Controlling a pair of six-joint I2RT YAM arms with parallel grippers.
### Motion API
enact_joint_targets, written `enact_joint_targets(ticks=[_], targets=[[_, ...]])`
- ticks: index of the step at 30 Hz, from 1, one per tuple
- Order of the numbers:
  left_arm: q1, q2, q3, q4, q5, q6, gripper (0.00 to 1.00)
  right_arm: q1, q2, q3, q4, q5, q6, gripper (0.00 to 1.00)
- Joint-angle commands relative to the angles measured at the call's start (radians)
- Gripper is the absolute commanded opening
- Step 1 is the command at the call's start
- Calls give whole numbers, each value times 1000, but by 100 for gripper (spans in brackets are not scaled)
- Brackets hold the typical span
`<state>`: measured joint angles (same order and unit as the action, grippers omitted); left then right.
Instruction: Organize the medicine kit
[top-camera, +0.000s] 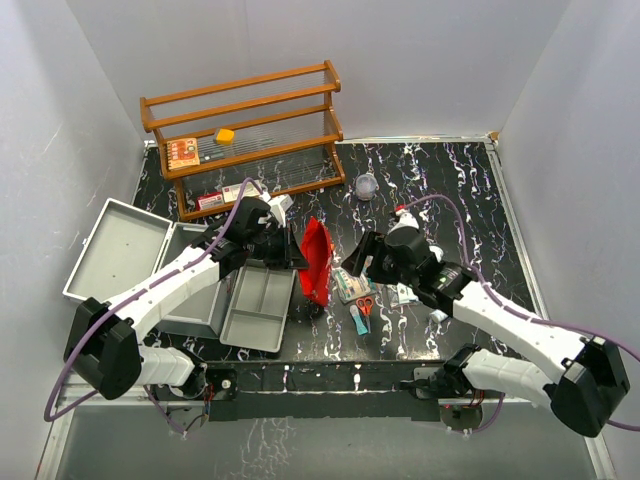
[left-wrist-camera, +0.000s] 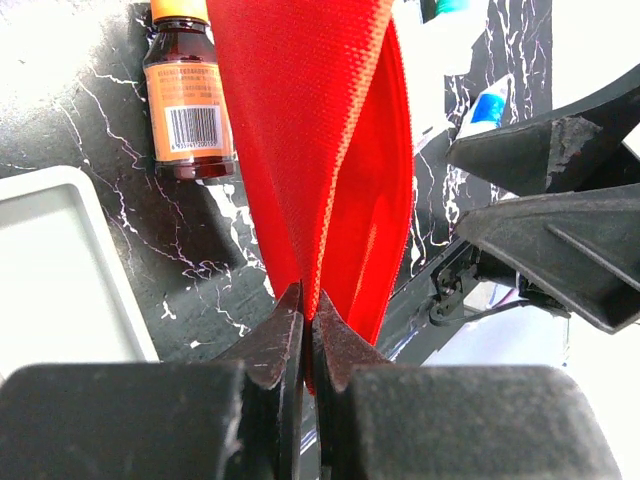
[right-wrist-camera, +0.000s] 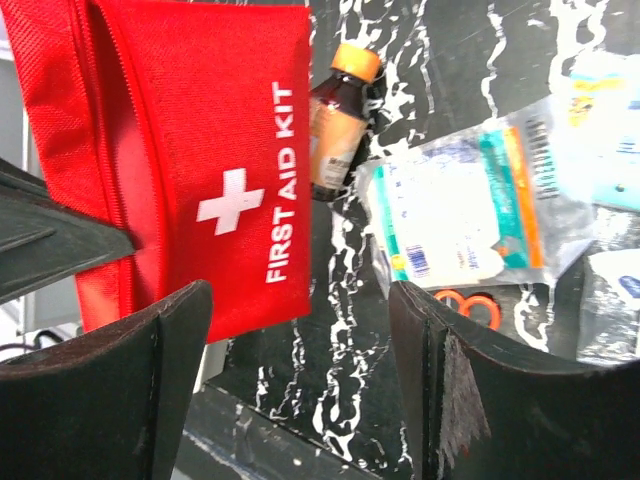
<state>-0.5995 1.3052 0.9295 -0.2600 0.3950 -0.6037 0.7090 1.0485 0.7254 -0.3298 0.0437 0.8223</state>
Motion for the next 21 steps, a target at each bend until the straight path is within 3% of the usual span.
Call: enact_joint_targets(ticks=[1, 11, 17, 21], targets=[[-5, -25, 2, 3, 1, -1, 0, 1, -39, -25, 7, 127, -46, 70], [-5, -24, 24, -41, 21, 31, 0, 4, 246, 121, -161, 141, -177, 70], [-5, -58, 17, -13, 66, 27, 0, 8, 346, 163, -164, 131, -212, 70], [-5, -71, 20, -44, -14, 22, 0, 16, 408, 186, -172, 159, -200, 62]])
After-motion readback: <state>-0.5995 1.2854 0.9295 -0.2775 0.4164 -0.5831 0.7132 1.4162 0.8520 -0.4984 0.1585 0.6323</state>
